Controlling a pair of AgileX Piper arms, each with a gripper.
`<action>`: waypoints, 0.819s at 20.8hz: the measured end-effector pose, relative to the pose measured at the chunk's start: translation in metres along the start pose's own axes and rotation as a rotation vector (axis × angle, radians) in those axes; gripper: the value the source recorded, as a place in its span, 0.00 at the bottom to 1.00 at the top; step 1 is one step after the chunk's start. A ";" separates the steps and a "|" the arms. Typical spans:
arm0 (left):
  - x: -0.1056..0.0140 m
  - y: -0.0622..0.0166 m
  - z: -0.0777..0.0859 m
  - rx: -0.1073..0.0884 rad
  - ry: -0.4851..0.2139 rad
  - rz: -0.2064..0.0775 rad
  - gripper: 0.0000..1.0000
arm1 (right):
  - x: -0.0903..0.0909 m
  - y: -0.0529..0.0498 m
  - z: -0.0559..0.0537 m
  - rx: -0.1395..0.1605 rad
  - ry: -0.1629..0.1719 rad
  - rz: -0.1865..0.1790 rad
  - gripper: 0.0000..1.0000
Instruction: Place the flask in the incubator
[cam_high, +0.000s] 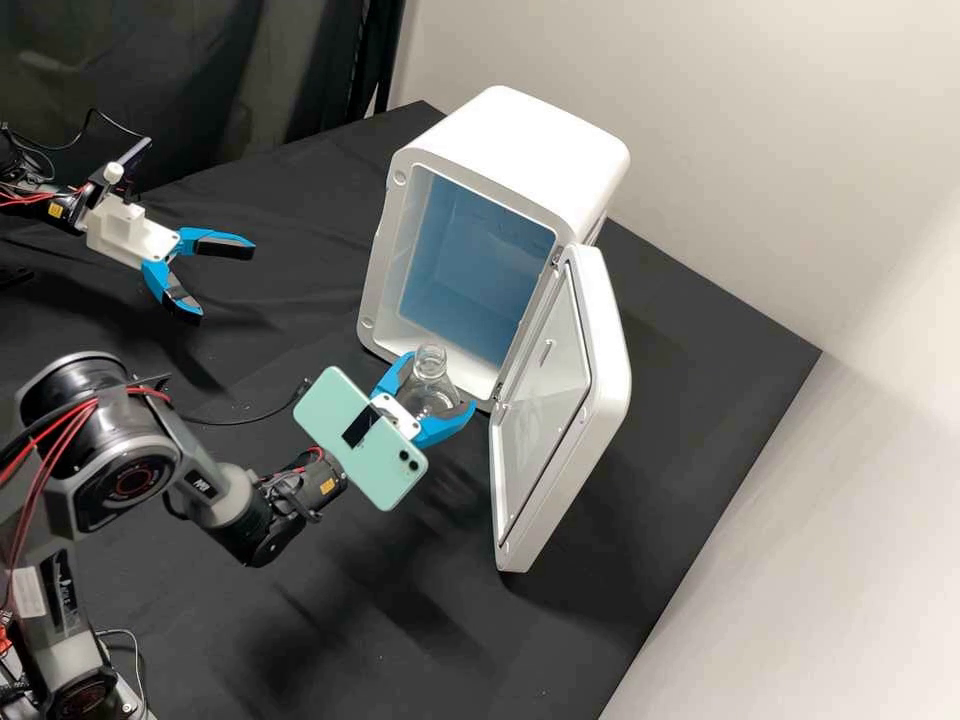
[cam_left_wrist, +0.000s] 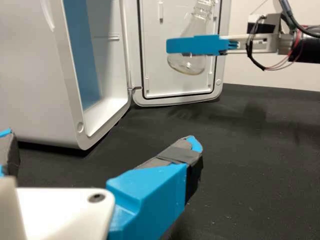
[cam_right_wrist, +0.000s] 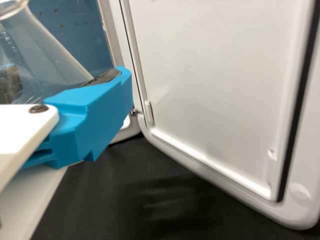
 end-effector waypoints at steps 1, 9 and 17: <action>0.000 -0.0014 -0.001 -0.006 0.002 -0.004 1.00 | 0.008 -0.001 -0.002 -0.002 0.012 0.002 0.00; 0.001 -0.0048 -0.002 -0.015 0.005 -0.019 1.00 | 0.055 0.002 -0.023 -0.024 0.086 0.064 0.00; 0.002 -0.0069 -0.003 -0.022 0.006 -0.028 1.00 | 0.099 -0.025 -0.042 -0.063 0.070 -0.046 0.00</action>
